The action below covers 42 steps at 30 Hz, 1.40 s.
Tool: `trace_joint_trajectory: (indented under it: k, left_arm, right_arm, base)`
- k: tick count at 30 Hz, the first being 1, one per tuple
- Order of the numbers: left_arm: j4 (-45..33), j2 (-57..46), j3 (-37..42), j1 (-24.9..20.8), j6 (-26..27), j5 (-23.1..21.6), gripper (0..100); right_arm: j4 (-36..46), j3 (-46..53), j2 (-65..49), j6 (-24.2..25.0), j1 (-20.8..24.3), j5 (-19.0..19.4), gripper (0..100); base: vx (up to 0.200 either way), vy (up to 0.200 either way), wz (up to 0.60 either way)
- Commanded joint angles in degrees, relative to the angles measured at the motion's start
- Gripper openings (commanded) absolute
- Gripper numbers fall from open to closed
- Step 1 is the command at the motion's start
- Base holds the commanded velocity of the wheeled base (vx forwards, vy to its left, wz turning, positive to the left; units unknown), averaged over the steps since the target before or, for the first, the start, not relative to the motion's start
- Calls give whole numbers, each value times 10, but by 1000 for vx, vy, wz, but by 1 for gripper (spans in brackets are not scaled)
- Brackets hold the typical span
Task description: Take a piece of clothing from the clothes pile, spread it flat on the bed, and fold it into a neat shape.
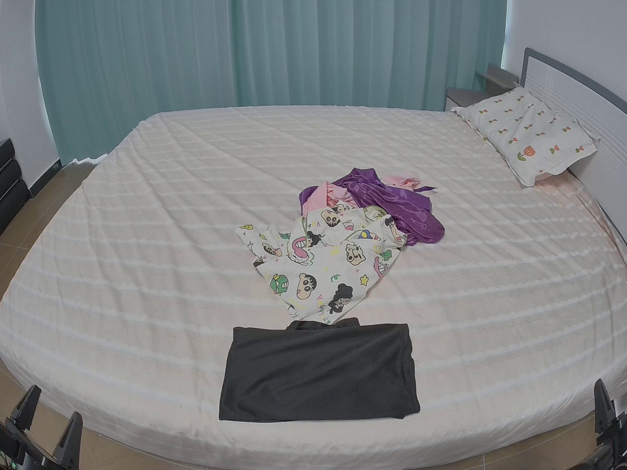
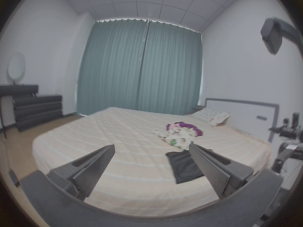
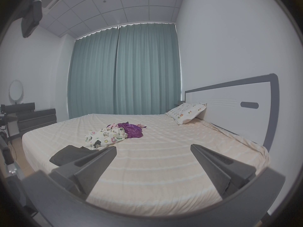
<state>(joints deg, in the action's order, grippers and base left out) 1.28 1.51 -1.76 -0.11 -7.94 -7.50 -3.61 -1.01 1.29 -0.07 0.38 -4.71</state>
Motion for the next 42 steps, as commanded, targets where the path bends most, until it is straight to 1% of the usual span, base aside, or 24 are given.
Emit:
trace_joint_trajectory:
  k: [1, 2, 6, 7, 10, 13, 14, 16, 19, 22, 24, 27, 28, 30, 31, 32, 33, 35, 37, 38, 39, 42]
  left_arm:
    - [7, -8, 11, 2, 68, 88, 100]
    - [12, -8, 13, 2, 86, 105, 100]
    - [15, -8, 15, 2, 102, 106, 100]
    - [15, -9, 15, 2, 102, 106, 100]
    - [14, -8, 14, 2, 99, 94, 100]
    - [14, -8, 14, 2, 99, 81, 100]
    - [10, -8, 12, 2, 97, 60, 100]
    - [9, -8, 11, 2, 98, 49, 100]
    - [9, -8, 11, 2, 99, 47, 100]
    - [9, -7, 11, 2, 100, 47, 100]
    - [9, -8, 11, 2, 97, 55, 100]
    - [11, -8, 12, 2, 80, 79, 100]
    - [13, -9, 14, 2, 73, 98, 100]
    - [14, -10, 14, 2, 74, 141, 100]
    - [14, -10, 14, 2, 75, 152, 100]
    - [14, -10, 14, 2, 75, 152, 100]
    - [14, -10, 14, 2, 84, 191, 100]
    - [14, -9, 14, 2, 101, 182, 100]
    - [9, -9, 11, 2, 102, 126, 100]
    - [7, -9, 11, 2, 99, 88, 100]
    - [4, -8, 10, 1, 100, 67, 100]
    - [1, -4, 9, 0, 104, 56, 100]
  right_arm:
    - [-3, 10, -13, -34, -1, 3, 100]
    - [-3, 10, -13, -36, -2, 11, 100]
    - [-3, 10, -13, -39, -2, 59, 100]
    - [-3, 10, -13, -41, -1, 64, 100]
    - [1, 10, -13, -42, -2, 69, 100]
    - [5, 8, -13, -44, -1, 66, 100]
    - [6, 7, -13, -44, -2, 71, 100]
    - [6, 7, -13, -44, -2, 71, 100]
    - [7, 7, -13, -50, -2, 73, 100]
    - [8, 7, -13, -50, -2, 64, 100]
    - [9, 7, -13, -49, -1, 63, 100]
    - [10, 7, -13, -49, -2, 63, 100]
    - [10, 7, -13, -49, -1, 63, 100]
    - [11, 7, -13, -48, -1, 75, 100]
    - [11, 7, -13, -46, -2, 76, 100]
    - [11, 7, -13, -46, -2, 76, 100]
    - [10, 7, -13, -43, -2, 87, 100]
    - [6, 7, -13, -44, -2, 97, 100]
    - [4, 8, -13, -46, -2, 102, 100]
    - [6, 8, -13, -43, -2, 102, 100]
    - [6, 8, -13, -40, -2, 102, 100]
    - [3, 9, -13, -27, -2, 105, 100]
  base:
    - [0, 0, 0]
    - [0, 0, 0]
    - [0, 0, 0]
    - [0, 0, 0]
    - [0, 0, 0]
    - [0, 0, 0]
    - [0, 0, 0]
    - [0, 0, 0]
    - [0, 0, 0]
    - [0, 0, 0]
    - [0, 0, 0]
    - [0, 0, 0]
    - [0, 0, 0]
    - [0, 0, 0]
    - [0, 0, 0]
    - [0, 0, 0]
    - [0, 0, 0]
    - [0, 0, 0]
    - [0, 0, 0]
    - [0, 0, 0]
    - [0, 0, 0]
    - [0, 0, 0]
